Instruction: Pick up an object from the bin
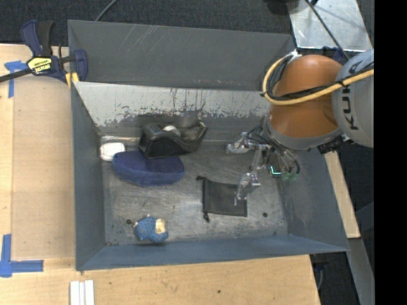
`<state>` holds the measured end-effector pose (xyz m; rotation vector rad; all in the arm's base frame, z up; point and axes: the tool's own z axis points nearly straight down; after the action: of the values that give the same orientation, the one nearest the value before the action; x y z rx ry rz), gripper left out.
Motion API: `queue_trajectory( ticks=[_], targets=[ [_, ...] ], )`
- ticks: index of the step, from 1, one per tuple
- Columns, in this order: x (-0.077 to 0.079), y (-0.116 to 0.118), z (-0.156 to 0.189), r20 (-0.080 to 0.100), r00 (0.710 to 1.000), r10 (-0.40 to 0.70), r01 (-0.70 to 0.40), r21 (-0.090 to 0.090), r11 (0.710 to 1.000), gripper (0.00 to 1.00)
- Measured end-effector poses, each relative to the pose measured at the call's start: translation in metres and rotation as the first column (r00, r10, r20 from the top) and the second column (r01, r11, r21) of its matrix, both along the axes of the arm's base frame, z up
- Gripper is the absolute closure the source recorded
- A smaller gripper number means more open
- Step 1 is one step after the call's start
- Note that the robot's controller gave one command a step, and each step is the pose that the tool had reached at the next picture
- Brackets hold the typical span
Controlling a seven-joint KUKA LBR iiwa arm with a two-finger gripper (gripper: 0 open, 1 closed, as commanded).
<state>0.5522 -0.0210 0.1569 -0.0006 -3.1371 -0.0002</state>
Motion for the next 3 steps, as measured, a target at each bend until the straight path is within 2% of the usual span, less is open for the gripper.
queue_trajectory(
  ticks=[1, 2, 3],
  targets=[
    [-0.045, -0.006, -0.035, 0.003, 0.977, 0.212, -0.212, 0.001, 0.977, 0.00],
    [-0.024, -0.017, -0.085, 0.007, 0.988, 0.157, -0.157, 0.000, 0.988, 0.00],
    [-0.030, -0.031, -0.074, 0.009, 0.944, 0.330, -0.330, -0.002, 0.944, 0.00]
  ],
)
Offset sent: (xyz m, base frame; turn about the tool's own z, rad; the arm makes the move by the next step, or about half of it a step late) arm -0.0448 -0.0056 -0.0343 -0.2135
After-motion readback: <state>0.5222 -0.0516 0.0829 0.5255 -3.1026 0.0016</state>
